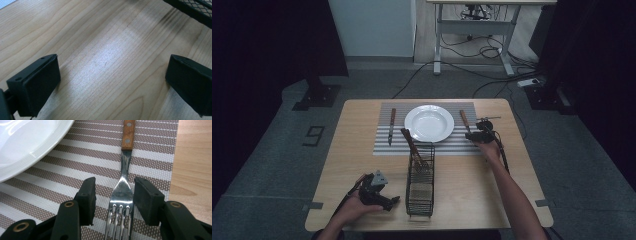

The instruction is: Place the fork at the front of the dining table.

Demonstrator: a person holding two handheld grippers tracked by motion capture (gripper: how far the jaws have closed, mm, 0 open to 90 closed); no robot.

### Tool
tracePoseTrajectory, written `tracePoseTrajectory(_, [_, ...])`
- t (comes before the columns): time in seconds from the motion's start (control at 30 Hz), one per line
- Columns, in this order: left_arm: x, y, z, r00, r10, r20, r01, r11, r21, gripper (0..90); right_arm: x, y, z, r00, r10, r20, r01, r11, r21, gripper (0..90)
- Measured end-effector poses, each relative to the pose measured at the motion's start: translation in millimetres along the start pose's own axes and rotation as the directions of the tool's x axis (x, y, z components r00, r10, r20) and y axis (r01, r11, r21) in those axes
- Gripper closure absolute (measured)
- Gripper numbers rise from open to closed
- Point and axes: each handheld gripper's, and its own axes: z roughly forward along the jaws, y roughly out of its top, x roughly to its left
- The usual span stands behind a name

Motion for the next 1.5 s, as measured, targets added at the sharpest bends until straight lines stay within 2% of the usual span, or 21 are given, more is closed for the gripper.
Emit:
tracePoseTrajectory(0.03, [-0.1, 0.0, 0.0, 1.0000, -0.001, 0.000, 0.001, 1.0000, 0.000, 0.0, -0.6, -0.6, -0.7, 0.9997, 0.012, -0.020, -0.012, 0.9999, 0.003, 52.6])
tracePoseTrajectory(0.1, [-0.2, 0.0, 0.1, 1.0000, -0.001, 0.000, 0.001, 1.0000, -0.001, 0.0, -0.9, -1.2, -1.2, 0.9995, 0.012, -0.029, -0.012, 0.9999, 0.004, 52.6])
tracePoseTrajectory(0.5, [-0.2, 0.0, 0.0, 1.0000, -0.001, -0.001, 0.001, 1.0000, 0.000, 0.0, -1.3, -2.6, -1.6, 0.9970, 0.040, -0.066, -0.040, 0.9992, -0.001, 52.6])
tracePoseTrajectory(0.8, [-0.2, 0.0, 0.0, 1.0000, -0.001, -0.001, 0.001, 1.0000, 0.000, 0.0, 0.4, -3.0, -1.1, 0.9968, 0.042, -0.069, -0.042, 0.9991, -0.003, 52.7])
tracePoseTrajectory(1.0, [-0.4, -0.1, 0.0, 1.0000, -0.001, 0.000, 0.001, 1.0000, -0.001, 0.0, -1.4, -2.6, -2.9, 0.9986, 0.036, -0.039, -0.037, 0.9993, -0.012, 51.5])
tracePoseTrajectory(1.13, [-0.5, -0.1, 0.0, 1.0000, 0.000, -0.001, 0.000, 1.0000, -0.001, 0.0, -3.3, -0.8, -9.2, 0.9976, 0.058, -0.039, -0.059, 0.9977, -0.034, 49.3])
tracePoseTrajectory(1.43, [-0.9, -0.2, -0.1, 1.0000, 0.000, 0.000, 0.000, 1.0000, -0.001, 0.0, 0.0, 0.2, -25.9, 0.9979, 0.031, -0.056, -0.035, 0.9961, -0.081, 47.7])
tracePoseTrajectory(1.5, [-0.9, -0.2, -0.1, 1.0000, 0.000, 0.000, 0.000, 1.0000, -0.001, 0.0, 1.8, -0.2, -33.9, 0.9977, 0.021, -0.064, -0.027, 0.9953, -0.093, 47.6])
